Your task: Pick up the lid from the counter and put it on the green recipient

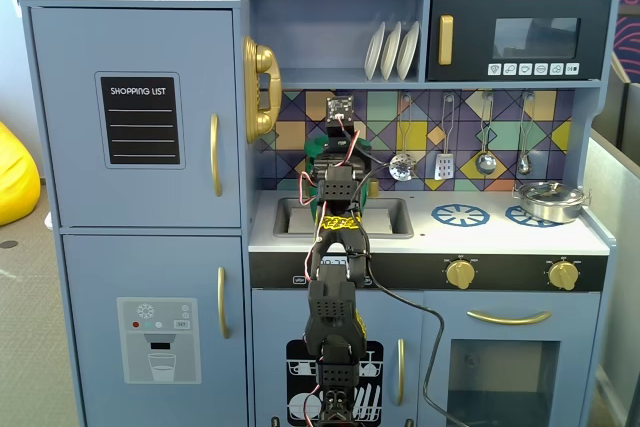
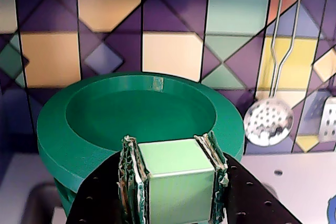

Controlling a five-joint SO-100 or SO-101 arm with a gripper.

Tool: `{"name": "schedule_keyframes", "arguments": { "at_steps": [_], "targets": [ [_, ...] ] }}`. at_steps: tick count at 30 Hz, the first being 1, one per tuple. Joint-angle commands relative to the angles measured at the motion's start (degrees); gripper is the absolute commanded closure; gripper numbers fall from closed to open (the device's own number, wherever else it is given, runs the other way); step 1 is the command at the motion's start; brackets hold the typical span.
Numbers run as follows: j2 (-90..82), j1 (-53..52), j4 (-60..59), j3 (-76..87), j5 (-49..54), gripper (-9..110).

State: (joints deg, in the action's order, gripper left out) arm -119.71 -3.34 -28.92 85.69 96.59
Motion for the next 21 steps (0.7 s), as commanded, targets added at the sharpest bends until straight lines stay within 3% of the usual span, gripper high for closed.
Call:
{"name": "schedule_keyframes", "arguments": {
  "at_steps": [1,17,21],
  "targets": [
    [-1.2,0.4,3.6,0.8,0.8,102],
    [-1.7,1.1,6.5,6.5,2.7,102],
    [-2.7,0.6,6.9,6.4,1.7,76]
  ]
}}
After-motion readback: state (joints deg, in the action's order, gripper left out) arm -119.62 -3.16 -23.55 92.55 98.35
